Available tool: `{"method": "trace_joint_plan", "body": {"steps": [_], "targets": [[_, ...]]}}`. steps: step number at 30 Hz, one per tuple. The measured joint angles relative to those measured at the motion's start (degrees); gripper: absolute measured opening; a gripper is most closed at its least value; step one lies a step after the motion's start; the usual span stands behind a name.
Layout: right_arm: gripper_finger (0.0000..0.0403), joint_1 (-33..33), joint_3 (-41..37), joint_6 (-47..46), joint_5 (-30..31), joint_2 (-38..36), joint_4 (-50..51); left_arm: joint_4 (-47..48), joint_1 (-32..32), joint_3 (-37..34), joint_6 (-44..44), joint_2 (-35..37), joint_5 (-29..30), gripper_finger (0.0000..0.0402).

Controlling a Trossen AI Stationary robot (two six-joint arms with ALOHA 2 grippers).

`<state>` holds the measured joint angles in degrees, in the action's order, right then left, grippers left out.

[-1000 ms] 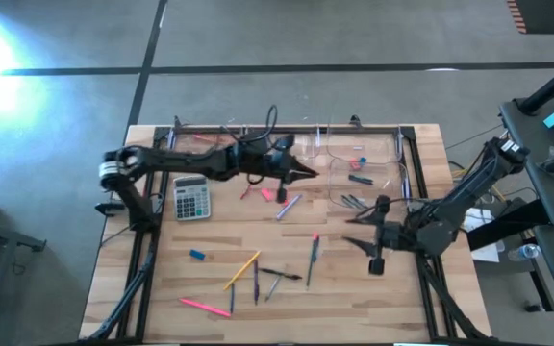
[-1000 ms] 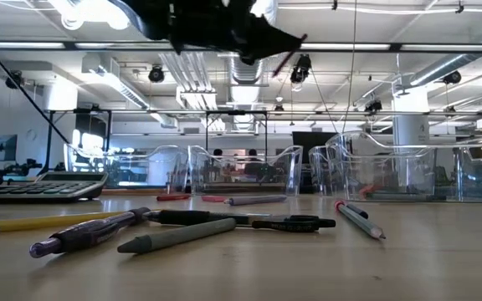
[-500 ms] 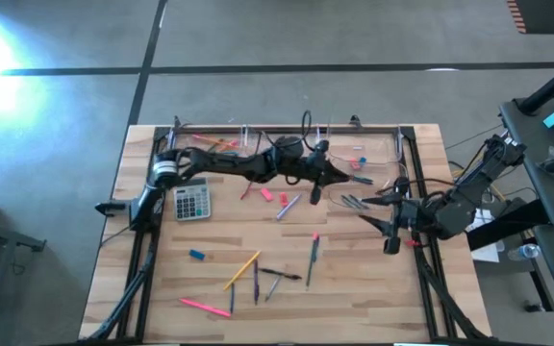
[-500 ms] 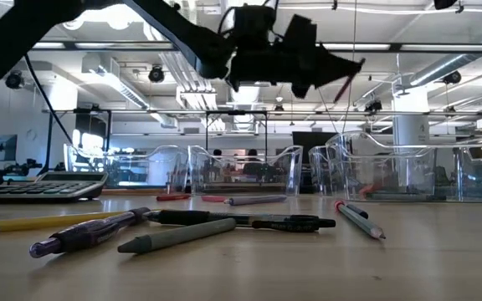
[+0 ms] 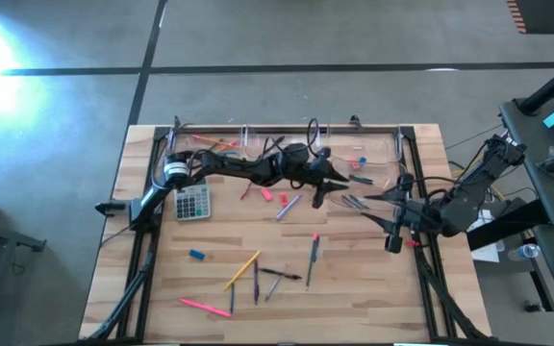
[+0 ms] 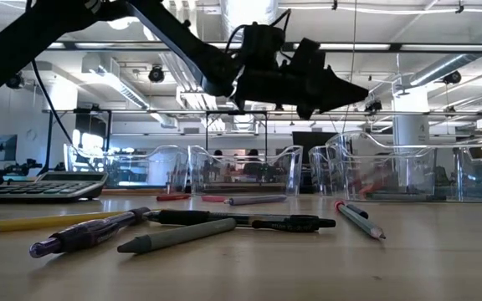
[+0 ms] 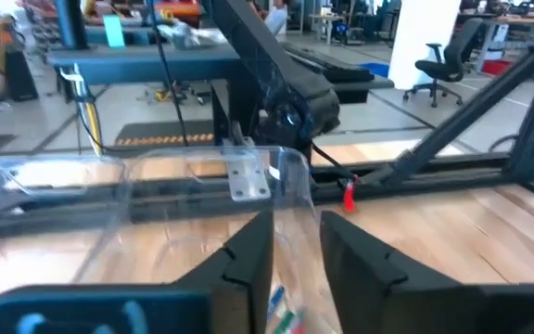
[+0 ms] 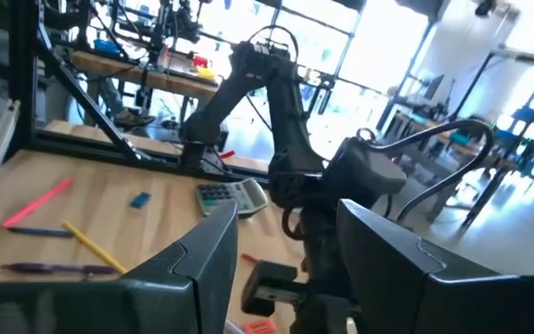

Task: Sort crayons/erasers/pens/pencils in bins
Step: Put the light blue pen into the top middle transparent bin

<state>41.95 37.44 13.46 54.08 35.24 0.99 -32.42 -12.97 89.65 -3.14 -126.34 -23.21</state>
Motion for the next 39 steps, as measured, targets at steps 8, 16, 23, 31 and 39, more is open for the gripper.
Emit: {"method": "trace_joint_plan", "body": {"steps": [8,16,23,31,39], "targets": [[0.0176,-1.73,0.72,4.54,0.00,-0.44,0.47,0.85,-1.06,0.08,-0.16,1.87,2.72,0.0134],[0.0175,-4.66,0.72,-0.73,-1.39,-3.02,7.33,8.70,-3.63,-3.88,-1.54,13.71,3.03,0.0155],[0.0175,-6.39,0.17,-5.51,-7.38,-5.87,10.78,9.01,-3.86,-15.48,-3.37,25.52,6.62,0.0155],[0.0175,-7.43,-1.06,-5.95,-7.85,-5.92,11.09,2.10,-3.98,-34.55,-3.28,37.91,15.47,0.0155],[0.0175,-13.65,-1.23,-6.90,-10.61,-5.24,10.33,-5.34,-4.06,-48.59,-2.14,44.17,20.21,0.0155]]}}
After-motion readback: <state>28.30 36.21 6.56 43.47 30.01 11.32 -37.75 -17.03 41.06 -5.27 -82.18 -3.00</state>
